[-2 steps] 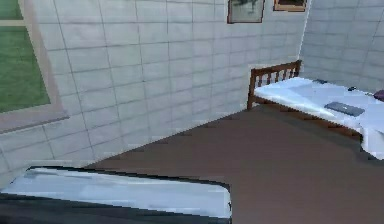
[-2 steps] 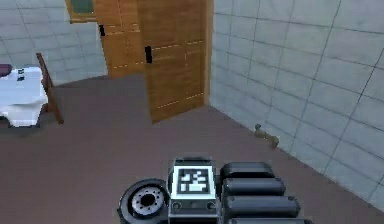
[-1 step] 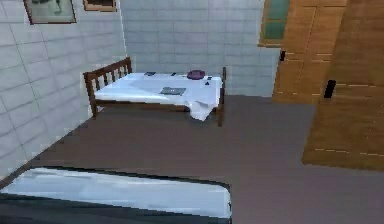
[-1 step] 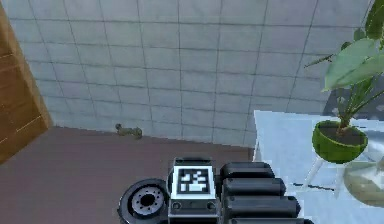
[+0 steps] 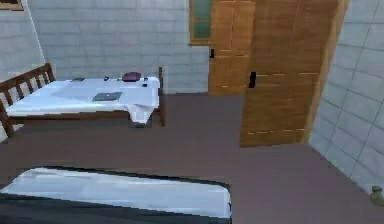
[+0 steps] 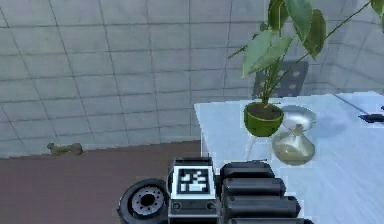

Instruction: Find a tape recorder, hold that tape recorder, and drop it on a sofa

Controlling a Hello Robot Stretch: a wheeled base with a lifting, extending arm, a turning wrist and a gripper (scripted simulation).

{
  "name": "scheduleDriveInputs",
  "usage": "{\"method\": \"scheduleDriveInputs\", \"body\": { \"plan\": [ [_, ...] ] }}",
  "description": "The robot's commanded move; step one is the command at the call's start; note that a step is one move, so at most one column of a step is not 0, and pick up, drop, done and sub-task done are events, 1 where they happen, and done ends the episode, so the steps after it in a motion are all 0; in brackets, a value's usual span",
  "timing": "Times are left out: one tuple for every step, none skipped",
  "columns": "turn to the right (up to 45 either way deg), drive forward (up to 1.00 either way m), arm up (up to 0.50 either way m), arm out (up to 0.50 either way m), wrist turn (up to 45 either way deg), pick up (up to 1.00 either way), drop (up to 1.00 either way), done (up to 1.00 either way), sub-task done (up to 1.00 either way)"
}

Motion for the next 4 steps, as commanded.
{"method": "scheduleDriveInputs", "body": {
  "plan": [
    [0.0, 1.0, 0.0, 0.0, 0.0, 0.0, 0.0, 0.0, 0.0],
    [0.0, 1.0, 0.0, 0.0, 0.0, 0.0, 0.0, 0.0, 0.0],
    [15.0, 0.0, 0.0, 0.0, 0.0, 0.0, 0.0, 0.0, 0.0],
    [0.0, 0.2, 0.0, 0.0, 0.0, 0.0, 0.0, 0.0, 0.0]
  ]
}}
